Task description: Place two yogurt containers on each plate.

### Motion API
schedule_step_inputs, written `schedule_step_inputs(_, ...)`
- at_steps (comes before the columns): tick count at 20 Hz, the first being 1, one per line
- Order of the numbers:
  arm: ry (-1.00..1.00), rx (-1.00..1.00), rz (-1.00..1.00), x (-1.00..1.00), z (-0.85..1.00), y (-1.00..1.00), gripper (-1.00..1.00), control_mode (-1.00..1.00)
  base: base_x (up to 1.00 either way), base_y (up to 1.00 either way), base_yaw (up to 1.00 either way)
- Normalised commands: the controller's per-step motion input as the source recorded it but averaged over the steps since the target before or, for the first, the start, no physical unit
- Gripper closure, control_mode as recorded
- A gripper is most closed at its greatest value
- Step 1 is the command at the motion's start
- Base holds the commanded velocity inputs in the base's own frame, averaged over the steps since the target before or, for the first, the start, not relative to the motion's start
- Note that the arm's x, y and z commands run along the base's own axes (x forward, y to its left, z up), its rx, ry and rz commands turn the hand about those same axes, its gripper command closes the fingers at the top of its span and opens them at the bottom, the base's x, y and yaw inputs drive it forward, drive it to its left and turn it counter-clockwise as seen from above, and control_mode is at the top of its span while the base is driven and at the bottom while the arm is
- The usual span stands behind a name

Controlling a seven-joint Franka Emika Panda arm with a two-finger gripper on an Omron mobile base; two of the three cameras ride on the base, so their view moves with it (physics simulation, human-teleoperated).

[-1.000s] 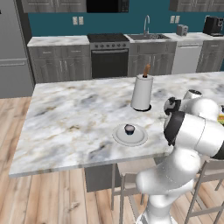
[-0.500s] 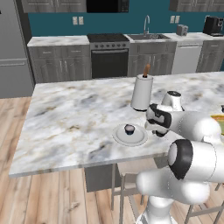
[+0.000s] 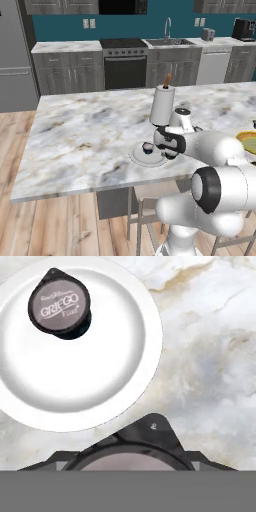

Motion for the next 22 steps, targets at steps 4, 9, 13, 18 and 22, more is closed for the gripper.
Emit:
schedule_step_inputs(4, 0.0, -0.03, 0.0, 0.37, -0.02, 0.45, 1.0, -1.0, 0.0, 0.0, 0.0)
schedule_step_inputs(9, 0.02, 0.0, 0.02, 0.25, -0.13, 0.41, 1.0, -1.0, 0.0, 0.0, 0.0)
schedule_step_inputs(13, 0.06, 0.0, 0.01, 0.19, -0.28, 0.26, 1.0, -1.0, 0.0, 0.0, 0.0)
schedule_step_inputs(18, 0.04, 0.0, 0.0, 0.14, -0.28, 0.04, 1.0, -1.0, 0.0, 0.0, 0.0)
schedule_step_inputs(22, 0.0, 0.0, 0.0, 0.27, -0.17, 0.06, 1.0, -1.0, 0.0, 0.0, 0.0)
